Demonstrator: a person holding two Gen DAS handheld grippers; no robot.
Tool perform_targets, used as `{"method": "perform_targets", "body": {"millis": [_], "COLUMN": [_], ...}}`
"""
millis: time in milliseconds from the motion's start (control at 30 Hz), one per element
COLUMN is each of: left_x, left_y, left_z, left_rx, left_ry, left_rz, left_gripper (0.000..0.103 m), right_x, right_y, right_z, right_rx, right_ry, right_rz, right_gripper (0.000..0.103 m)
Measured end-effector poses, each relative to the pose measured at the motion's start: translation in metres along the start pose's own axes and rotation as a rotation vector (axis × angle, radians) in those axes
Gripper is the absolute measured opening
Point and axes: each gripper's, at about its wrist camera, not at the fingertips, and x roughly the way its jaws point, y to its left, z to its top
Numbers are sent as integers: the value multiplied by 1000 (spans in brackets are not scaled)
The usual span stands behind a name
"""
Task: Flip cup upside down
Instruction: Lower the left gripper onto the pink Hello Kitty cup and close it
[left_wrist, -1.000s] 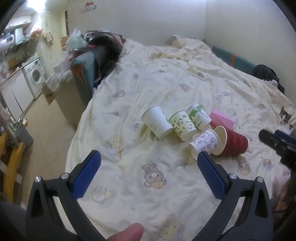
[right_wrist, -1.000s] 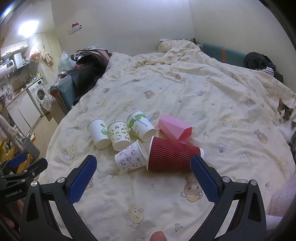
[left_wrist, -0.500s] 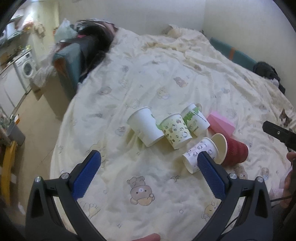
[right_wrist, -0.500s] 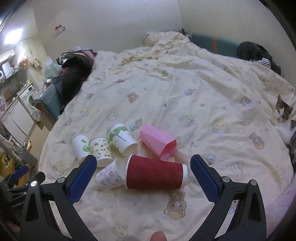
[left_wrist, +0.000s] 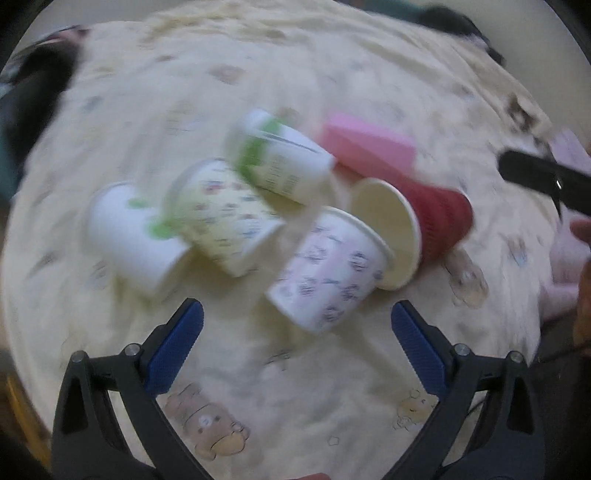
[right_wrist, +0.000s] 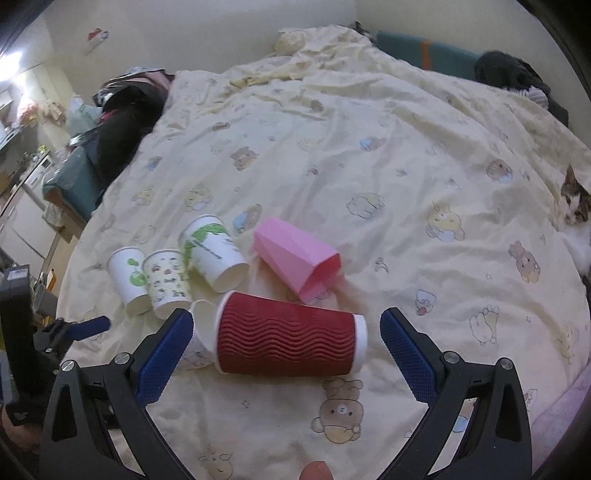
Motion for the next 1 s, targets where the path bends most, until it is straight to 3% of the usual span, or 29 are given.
{"method": "perform_targets", "body": {"millis": [300,533,900,933,1000], "left_x": [26,31,45,47,53], "left_y": [-25,-29,-33,-33,-31], "left_z": [19,20,24,24,22], "left_rx": [185,215,289,290,292], "left_ry": [80,75,76,81,108], "left_rz": [59,54,54,53,50], "left_gripper": [98,93,93,92,72], "right_x": [6,18,22,22,22], "right_y": [-6,-6,-14,-15,-17], "right_z": [3,1,0,0,0], "right_rx": [7,2,51,54,69], "right_ry": [21,44,67,69,69], "right_rz": [-19,-69,-60,-62,-57], "right_gripper": [103,103,103,103,103]}}
